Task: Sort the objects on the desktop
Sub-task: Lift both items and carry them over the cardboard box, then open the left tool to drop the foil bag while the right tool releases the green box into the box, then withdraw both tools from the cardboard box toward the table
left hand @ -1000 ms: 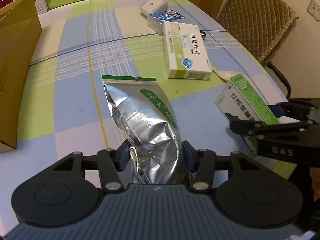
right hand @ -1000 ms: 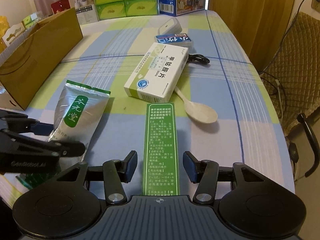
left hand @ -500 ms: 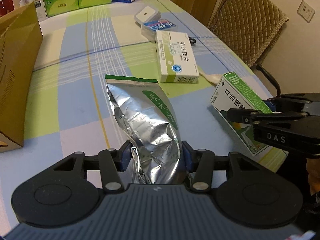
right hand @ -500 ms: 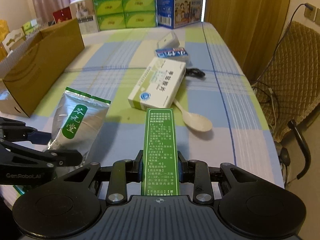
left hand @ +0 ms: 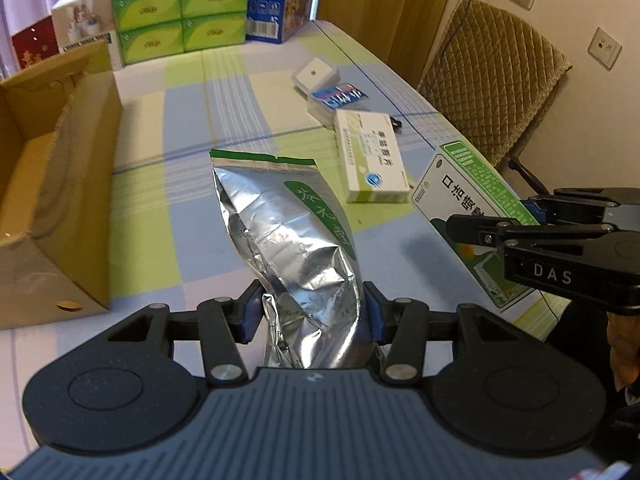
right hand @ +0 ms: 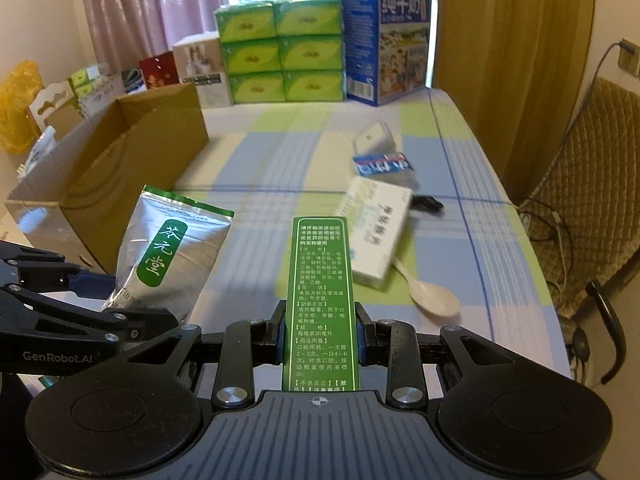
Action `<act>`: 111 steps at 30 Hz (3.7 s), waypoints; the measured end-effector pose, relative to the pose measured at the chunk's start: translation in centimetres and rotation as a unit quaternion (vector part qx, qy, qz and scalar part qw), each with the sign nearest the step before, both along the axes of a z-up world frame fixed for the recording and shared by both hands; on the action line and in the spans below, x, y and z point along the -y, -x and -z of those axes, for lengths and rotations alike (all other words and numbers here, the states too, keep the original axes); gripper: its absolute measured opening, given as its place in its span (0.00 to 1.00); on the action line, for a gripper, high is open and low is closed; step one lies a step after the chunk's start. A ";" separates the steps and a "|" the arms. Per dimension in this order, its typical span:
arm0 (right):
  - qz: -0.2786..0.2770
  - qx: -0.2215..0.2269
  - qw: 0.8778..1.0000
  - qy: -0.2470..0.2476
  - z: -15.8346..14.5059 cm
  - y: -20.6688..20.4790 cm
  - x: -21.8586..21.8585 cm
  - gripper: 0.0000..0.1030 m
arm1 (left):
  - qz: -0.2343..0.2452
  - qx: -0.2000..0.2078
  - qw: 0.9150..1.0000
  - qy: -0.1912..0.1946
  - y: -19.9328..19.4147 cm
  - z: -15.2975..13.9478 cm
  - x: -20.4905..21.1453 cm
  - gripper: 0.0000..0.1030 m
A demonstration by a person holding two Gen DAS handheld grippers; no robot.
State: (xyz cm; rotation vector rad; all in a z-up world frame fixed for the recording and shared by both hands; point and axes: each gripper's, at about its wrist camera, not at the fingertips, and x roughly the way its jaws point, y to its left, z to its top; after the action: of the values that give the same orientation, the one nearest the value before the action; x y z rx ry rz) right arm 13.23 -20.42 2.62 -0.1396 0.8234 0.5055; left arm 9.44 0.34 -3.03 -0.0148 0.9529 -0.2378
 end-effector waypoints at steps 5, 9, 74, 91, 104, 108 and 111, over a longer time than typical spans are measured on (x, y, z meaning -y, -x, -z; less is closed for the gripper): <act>-0.010 0.008 1.000 -0.006 -1.1 0.5 -1.9 0.27 | -0.001 0.012 1.000 -0.009 0.7 -1.6 -1.5 0.44; -0.018 0.014 1.000 -0.009 -1.8 1.1 -3.3 0.27 | -0.001 0.020 1.000 -0.011 1.2 -2.8 -2.7 0.44; -0.132 0.026 0.987 -0.086 -3.0 -6.8 -32.5 0.27 | -0.107 0.041 0.992 -0.047 -8.7 -6.6 -30.2 0.47; -0.120 0.034 0.987 -0.103 -2.6 -6.7 -31.9 0.55 | -0.132 0.066 0.988 -0.041 -4.0 -7.3 -30.7 0.59; -0.075 0.029 0.992 -0.098 -3.5 -2.8 -22.4 0.69 | -0.137 0.087 0.986 -0.030 0.7 -9.1 -25.8 0.79; -0.068 0.030 0.993 -0.097 -3.9 -1.0 -19.8 0.75 | -0.136 0.090 0.986 -0.030 2.2 -9.7 -23.4 0.85; -0.064 0.026 0.993 -0.095 -4.0 0.5 -18.0 0.78 | -0.133 0.094 0.986 -0.028 3.4 -9.9 -21.6 0.91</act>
State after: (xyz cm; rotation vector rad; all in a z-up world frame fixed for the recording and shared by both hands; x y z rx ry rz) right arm 12.75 -2.46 6.61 -0.0308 0.7135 0.6960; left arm 6.07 21.90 6.90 -0.0666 0.7587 0.0339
